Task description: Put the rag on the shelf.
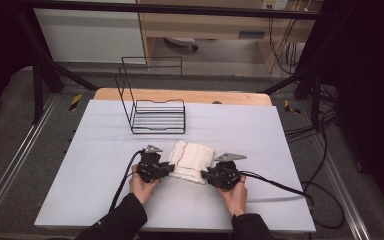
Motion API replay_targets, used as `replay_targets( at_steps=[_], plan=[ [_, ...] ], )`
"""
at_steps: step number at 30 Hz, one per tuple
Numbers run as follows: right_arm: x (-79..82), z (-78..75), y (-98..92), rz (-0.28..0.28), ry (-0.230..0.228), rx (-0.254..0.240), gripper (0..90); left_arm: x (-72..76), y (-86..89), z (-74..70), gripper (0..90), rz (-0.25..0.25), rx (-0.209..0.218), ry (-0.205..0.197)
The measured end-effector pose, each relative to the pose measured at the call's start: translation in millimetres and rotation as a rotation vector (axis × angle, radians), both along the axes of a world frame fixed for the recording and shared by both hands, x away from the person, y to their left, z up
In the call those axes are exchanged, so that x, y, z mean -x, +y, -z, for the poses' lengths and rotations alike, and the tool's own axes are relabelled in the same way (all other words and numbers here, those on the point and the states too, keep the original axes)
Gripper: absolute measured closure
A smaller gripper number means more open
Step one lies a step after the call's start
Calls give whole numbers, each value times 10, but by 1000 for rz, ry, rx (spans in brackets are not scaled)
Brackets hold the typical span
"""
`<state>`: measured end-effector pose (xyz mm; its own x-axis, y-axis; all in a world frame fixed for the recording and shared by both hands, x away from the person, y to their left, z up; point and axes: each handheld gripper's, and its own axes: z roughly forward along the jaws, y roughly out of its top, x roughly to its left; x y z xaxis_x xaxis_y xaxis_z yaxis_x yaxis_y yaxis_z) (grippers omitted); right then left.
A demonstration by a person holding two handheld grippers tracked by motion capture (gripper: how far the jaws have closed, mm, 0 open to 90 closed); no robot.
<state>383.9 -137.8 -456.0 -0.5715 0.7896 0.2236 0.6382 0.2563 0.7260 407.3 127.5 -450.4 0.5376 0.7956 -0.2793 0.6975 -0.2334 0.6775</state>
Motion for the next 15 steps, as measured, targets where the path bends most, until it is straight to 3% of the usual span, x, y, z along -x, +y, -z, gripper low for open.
replay_targets(
  at_steps=[6, 8, 11, 13, 15],
  plan=[
    [20, -37, 27, 14, 14, -17, 835, -9, 40, -7, 802, -4, 26, 8],
    [43, -65, 27, 6, 22, -57, 839, -18, 70, -23, 809, -3, 27, 6],
    [132, -117, 80, -18, 27, -74, 838, -31, 150, -65, 813, 15, 36, 18],
    [204, -128, 153, -51, 40, -75, 826, -18, 206, -97, 813, 37, 16, 23],
    [233, -117, 196, -78, 46, -79, 733, -3, 265, -105, 812, 54, 0, 18]
  ],
)
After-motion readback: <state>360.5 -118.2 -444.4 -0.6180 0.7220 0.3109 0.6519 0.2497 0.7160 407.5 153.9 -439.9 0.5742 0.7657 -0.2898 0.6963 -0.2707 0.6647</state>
